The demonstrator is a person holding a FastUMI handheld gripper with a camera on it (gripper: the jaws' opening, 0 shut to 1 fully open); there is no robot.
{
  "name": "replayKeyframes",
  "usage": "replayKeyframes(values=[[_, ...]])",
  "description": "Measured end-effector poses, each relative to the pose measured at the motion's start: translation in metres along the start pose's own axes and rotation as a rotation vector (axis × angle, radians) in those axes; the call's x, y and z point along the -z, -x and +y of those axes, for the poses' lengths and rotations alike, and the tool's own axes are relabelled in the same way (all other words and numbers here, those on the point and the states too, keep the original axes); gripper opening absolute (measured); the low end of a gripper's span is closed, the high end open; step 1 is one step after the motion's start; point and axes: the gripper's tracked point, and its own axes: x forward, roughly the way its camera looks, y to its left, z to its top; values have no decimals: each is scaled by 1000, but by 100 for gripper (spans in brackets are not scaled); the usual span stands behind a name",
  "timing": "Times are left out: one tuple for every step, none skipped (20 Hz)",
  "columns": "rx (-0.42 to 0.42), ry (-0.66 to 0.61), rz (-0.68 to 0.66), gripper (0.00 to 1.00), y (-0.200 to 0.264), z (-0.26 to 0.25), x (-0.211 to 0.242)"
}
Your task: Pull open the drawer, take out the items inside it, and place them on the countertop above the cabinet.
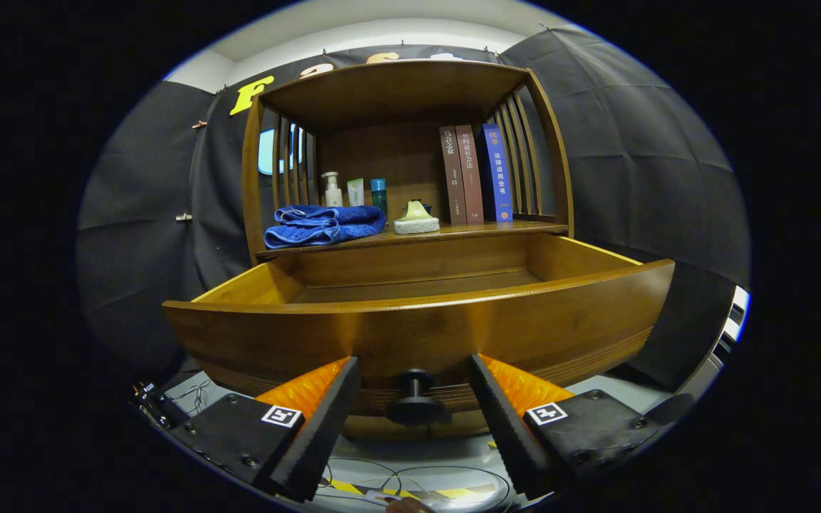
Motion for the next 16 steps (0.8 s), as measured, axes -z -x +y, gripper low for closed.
replayKeyframes(values=[[1,1,3,99,0,0,-1],[1,-1,1,99,1,0,-2],[0,-4,2,99,-1,0,-3],[-1,-8,6,99,-4,-1,-5],[-3,-10,11,100,-9,0,-6],[-5,-11,13,100,-13,-1,-8],[-5,-11,15,100,-19,-1,-10],[-5,-14,17,100,-25,-1,-12],[-6,-20,18,100,-32,0,-14],[-5,-24,19,100,-40,1,-16],[-4,-27,18,100,-48,1,-19],[-2,-29,9,100,-55,1,-25],[0,-30,-5,99,-63,1,-32],[0,-34,1,100,-73,2,-33],[-1,-38,-2,100,-81,3,-34],[-3,-40,-1,100,-91,2,-36]])
